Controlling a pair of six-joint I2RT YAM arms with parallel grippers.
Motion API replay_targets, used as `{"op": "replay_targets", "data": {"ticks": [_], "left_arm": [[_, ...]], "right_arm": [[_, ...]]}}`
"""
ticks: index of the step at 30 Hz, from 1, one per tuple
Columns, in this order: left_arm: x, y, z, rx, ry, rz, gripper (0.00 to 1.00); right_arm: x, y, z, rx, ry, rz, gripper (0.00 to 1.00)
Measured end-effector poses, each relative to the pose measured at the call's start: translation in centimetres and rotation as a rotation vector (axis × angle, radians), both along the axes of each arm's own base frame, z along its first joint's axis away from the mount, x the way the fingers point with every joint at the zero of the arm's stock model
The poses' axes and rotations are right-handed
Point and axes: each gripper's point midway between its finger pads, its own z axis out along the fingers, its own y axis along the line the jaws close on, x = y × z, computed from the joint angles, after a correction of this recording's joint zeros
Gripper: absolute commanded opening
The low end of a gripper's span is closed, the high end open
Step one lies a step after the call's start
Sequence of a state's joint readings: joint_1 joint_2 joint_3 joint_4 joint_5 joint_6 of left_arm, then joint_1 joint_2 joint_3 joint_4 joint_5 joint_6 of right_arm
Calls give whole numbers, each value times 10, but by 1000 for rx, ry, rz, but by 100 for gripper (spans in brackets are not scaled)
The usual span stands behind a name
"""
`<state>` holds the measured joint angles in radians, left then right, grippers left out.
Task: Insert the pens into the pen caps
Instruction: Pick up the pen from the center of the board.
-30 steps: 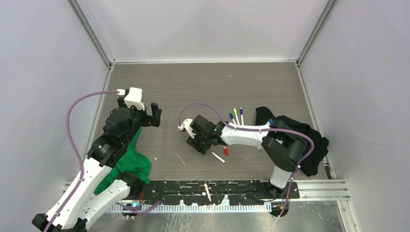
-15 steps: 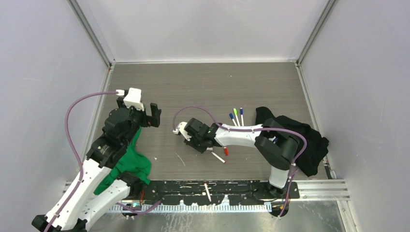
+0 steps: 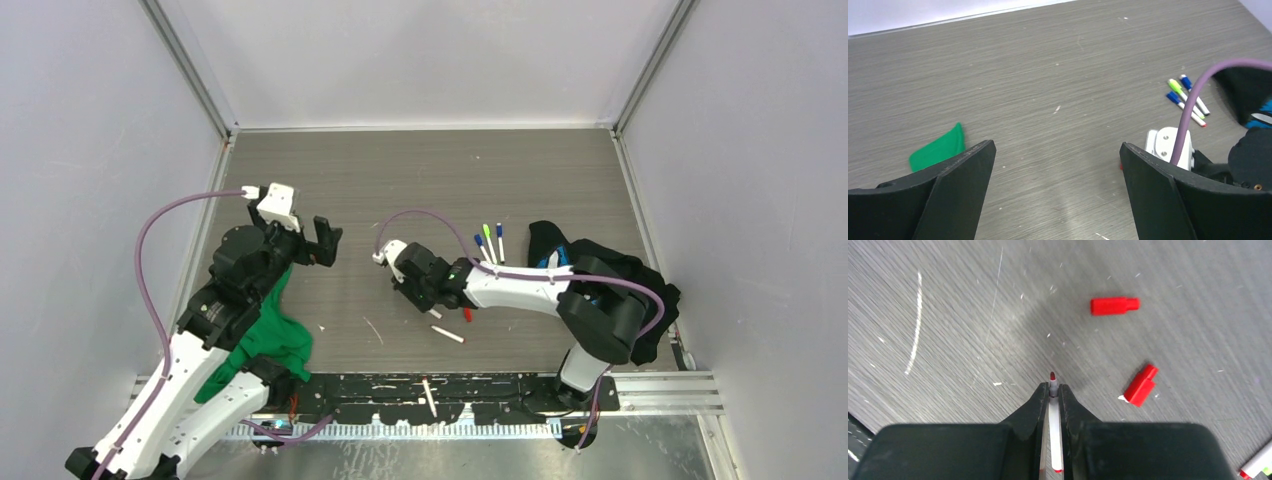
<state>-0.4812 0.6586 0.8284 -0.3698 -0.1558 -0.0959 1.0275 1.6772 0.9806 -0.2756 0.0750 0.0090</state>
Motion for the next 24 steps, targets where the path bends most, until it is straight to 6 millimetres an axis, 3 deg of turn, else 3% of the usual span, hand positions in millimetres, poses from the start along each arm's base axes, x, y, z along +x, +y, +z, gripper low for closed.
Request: {"op": "replay_targets", "data": {"ticks": [3, 7, 12, 17, 21, 24], "left_arm": [[-1, -13, -1, -36, 17, -58, 98], [-5, -43, -1, -123, 41, -191, 98], [-20, -94, -7, -265, 125, -447, 99], [-37, -132, -5, -409, 192, -669, 98], [-49, -146, -1, -474, 226, -782, 97], [-55, -149, 6, -493, 217, -822, 96]], "right_arm": [[12, 7, 26, 91, -57, -74, 1], [24, 11, 76, 285, -132, -199, 1], [26, -2, 142, 591, -181, -370, 1], [25, -4, 202, 925, -181, -468, 1], [23, -5, 242, 1157, -173, -496, 1], [23, -8, 260, 1268, -171, -508, 1]]}}
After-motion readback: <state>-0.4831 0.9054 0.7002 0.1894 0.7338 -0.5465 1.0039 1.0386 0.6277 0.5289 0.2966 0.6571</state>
